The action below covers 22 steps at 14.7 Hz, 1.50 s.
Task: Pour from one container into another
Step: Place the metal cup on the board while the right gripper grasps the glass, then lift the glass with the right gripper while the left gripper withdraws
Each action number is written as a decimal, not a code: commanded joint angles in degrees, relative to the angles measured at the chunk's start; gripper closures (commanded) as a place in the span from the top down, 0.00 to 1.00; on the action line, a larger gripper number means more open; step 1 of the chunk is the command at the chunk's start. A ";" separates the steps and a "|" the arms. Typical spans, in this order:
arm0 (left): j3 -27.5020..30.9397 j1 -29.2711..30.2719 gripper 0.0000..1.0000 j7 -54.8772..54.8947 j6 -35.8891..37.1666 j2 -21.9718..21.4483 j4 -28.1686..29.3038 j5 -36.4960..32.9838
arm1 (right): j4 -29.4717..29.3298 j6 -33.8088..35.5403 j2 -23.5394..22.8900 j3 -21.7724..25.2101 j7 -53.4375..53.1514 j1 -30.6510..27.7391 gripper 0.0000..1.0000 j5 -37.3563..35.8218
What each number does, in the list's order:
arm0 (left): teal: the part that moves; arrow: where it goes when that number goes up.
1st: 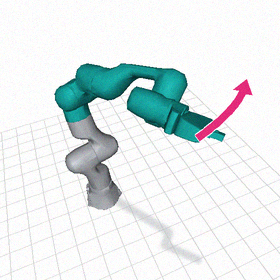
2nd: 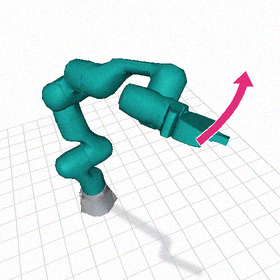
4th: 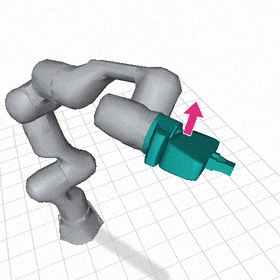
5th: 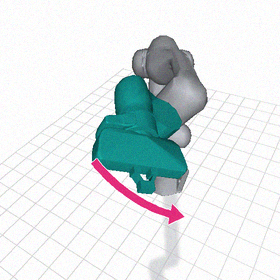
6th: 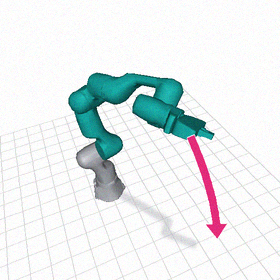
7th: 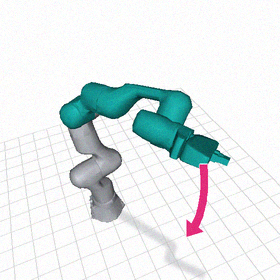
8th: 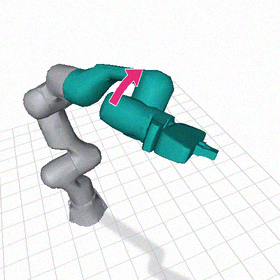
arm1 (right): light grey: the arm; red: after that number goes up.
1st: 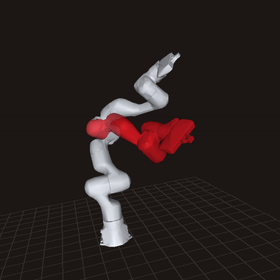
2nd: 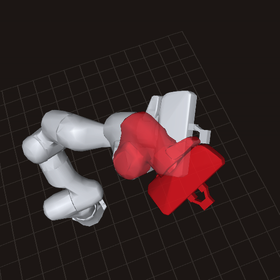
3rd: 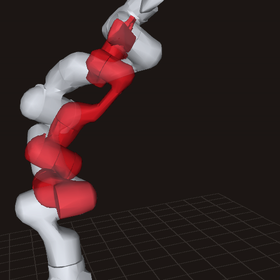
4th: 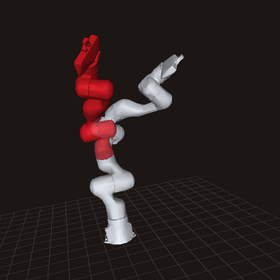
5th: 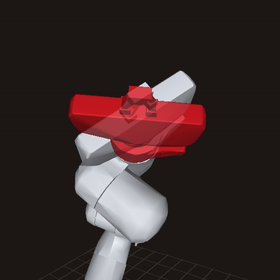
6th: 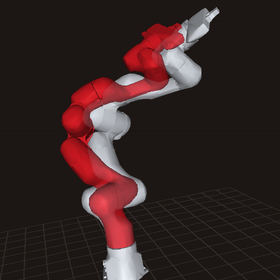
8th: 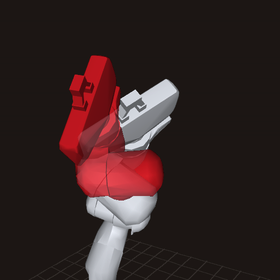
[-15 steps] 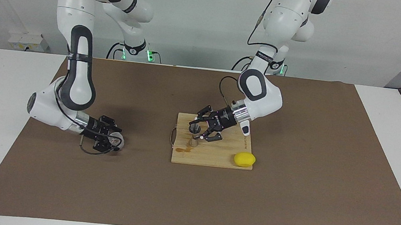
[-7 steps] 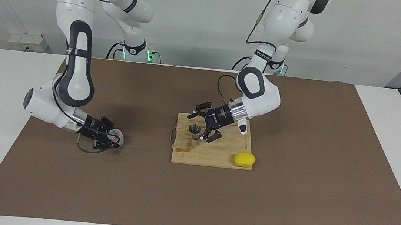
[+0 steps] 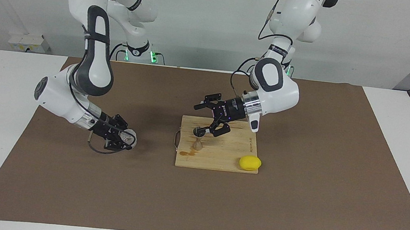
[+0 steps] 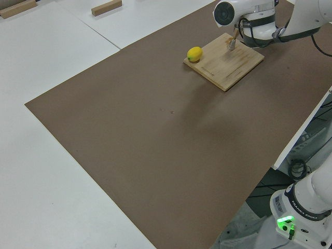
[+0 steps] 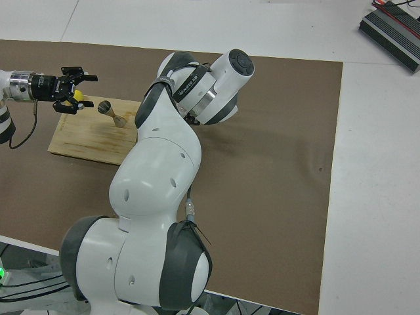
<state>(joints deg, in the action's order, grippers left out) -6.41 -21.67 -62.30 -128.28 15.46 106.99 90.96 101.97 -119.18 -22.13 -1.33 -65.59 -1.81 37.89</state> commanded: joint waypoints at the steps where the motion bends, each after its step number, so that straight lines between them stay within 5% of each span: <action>1: 0.08 3.38 1.00 0.87 5.05 -1.74 0.15 -6.39 | -1.42 -0.18 0.77 -0.42 -5.06 0.48 0.25 -3.34; 4: 0.08 7.34 1.00 1.13 11.63 -3.41 -1.77 -19.64 | -3.88 -0.18 0.69 -0.33 -10.95 3.22 0.26 -6.32; 9: -0.01 8.05 1.00 2.70 14.37 -7.27 -6.78 -51.89 | -8.62 -0.44 -0.10 -0.34 -19.12 7.95 0.24 -10.37; 17: 2.97 8.31 1.00 30.97 20.26 -15.45 -6.70 -78.37 | -15.56 3.58 -2.21 -0.34 -22.39 16.22 0.23 -18.26; 22: 10.60 8.75 1.00 55.07 24.19 -15.90 -9.42 -84.81 | -22.24 7.91 -4.93 -0.34 -26.77 18.94 0.25 -21.54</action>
<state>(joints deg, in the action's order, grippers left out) 1.55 -13.60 -14.54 -108.28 -0.14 99.25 7.87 84.87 -112.70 -24.27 -1.67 -89.08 16.03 18.30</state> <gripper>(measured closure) 0.000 0.493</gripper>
